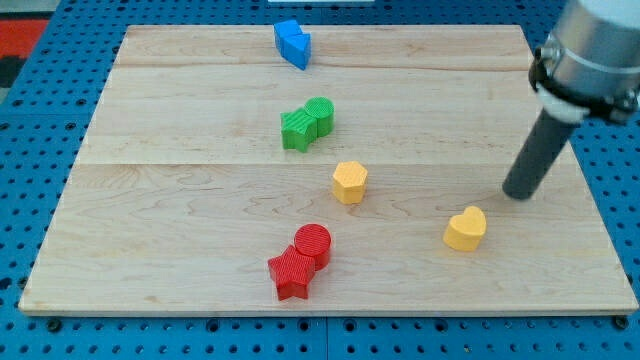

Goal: Push the yellow hexagon into the yellow heart

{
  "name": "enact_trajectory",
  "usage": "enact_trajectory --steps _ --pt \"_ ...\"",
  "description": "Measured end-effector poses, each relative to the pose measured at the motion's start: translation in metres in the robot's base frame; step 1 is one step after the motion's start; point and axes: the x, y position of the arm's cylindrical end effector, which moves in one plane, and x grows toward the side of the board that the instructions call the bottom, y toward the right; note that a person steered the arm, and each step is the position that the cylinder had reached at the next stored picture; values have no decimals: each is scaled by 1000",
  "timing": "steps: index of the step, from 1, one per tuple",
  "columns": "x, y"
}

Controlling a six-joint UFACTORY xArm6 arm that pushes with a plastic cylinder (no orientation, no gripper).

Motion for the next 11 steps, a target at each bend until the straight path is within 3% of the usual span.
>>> enact_trajectory --steps 1,2,3,4,5,6,9,11 --pt "-30 -69" --pt "-19 -160" --pt "-22 -203" --pt "-22 -203" --pt "-15 -259" --pt "7 -243" --pt "22 -92" --pt "29 -91"
